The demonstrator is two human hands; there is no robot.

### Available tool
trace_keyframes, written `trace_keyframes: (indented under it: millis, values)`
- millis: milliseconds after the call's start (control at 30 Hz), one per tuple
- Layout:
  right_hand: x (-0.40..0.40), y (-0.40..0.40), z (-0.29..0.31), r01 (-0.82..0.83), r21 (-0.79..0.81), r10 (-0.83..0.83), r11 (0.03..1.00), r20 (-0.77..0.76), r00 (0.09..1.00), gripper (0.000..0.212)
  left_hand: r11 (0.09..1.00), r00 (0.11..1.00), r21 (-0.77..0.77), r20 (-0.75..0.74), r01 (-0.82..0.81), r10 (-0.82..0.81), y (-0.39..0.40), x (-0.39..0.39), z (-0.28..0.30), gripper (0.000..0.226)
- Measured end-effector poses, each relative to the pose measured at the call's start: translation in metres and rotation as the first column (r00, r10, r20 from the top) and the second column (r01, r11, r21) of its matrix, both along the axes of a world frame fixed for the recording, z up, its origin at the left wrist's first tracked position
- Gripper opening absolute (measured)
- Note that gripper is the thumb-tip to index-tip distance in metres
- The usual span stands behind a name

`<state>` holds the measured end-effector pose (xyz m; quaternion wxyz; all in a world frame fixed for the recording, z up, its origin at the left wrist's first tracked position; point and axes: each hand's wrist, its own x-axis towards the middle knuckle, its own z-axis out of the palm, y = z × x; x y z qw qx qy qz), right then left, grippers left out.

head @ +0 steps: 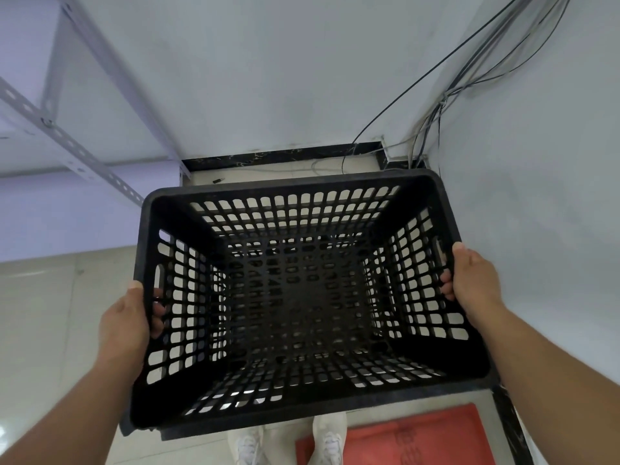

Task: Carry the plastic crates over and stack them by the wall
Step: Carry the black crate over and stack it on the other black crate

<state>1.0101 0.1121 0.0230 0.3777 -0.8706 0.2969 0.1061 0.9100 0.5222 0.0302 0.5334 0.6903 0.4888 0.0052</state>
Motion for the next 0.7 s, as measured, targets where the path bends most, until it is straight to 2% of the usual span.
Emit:
trace_keyframes:
  millis: [67,300,533,700]
  values:
    - [0.001,0.003,0.000,-0.037,-0.090,0.037,0.995,-0.001,0.999,0.047,0.999,1.000,0.040,-0.009,0.002,-0.002,0.000,0.002,-0.003,0.041]
    - [0.004,0.005,0.001,-0.070,-0.161,0.069,0.984,-0.011,0.998,0.052,0.998,0.999,0.052,-0.004,0.037,-0.037,0.001,-0.001,-0.001,0.044]
    - [0.008,0.004,-0.003,-0.098,-0.186,0.105,0.978,0.025,0.994,0.053,0.999,1.000,0.050,-0.026,-0.005,0.006,0.003,-0.002,-0.003,0.040]
    - [0.011,0.003,-0.001,-0.088,-0.175,0.087,0.981,-0.017,0.996,0.049,0.998,1.000,0.067,-0.028,0.011,-0.009,0.002,0.000,-0.005,0.042]
